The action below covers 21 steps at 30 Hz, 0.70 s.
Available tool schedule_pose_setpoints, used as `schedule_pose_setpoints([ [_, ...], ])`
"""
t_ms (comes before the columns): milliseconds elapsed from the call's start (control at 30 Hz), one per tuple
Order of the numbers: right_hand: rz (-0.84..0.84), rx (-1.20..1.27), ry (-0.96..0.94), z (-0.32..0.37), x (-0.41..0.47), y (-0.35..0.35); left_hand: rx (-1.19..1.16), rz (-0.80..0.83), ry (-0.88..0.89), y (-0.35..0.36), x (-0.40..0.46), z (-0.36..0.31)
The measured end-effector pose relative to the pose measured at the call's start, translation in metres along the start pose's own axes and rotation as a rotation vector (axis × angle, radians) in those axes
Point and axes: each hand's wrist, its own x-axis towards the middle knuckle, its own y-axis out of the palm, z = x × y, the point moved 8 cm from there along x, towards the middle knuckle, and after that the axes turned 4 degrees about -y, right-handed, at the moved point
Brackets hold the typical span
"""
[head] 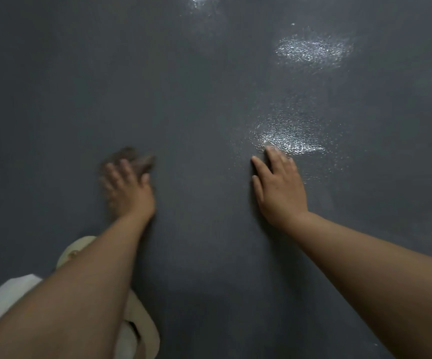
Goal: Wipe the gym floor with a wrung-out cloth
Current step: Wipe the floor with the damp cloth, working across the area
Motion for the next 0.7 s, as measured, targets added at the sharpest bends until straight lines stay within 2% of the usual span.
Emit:
schedule_pose_setpoints([
  [100,0.032,-0.01,0.0,-0.001,-0.009,0.0,-0.166,0.008,-0.324,-0.001,-0.011,0.038],
  [167,0.082,-0.016,0.007,-0.003,-0.017,0.001,-0.221,0.002,-0.376,0.002,-0.036,0.029],
  [233,0.115,-0.027,0.012,-0.006,-0.025,-0.004,-0.219,0.011,-0.339,0.008,-0.069,0.001],
  [333,0.166,-0.053,0.044,-0.019,-0.039,-0.015,-0.18,0.08,-0.103,0.03,-0.136,-0.068],
  [400,0.158,-0.065,0.089,-0.031,-0.05,-0.026,-0.113,0.132,0.186,0.042,-0.186,-0.13],
  [467,0.151,-0.065,0.148,-0.043,-0.062,-0.042,-0.005,0.289,0.491,0.061,-0.233,-0.182],
  [533,0.149,-0.042,0.2,-0.054,-0.073,-0.059,0.049,0.427,0.675,0.064,-0.26,-0.21],
  [633,0.158,-0.021,0.195,-0.062,-0.091,-0.085,0.004,0.486,0.684,0.046,-0.263,-0.211],
  [700,0.166,-0.055,0.152,-0.063,-0.102,-0.101,0.01,0.45,0.628,0.026,-0.259,-0.194],
])
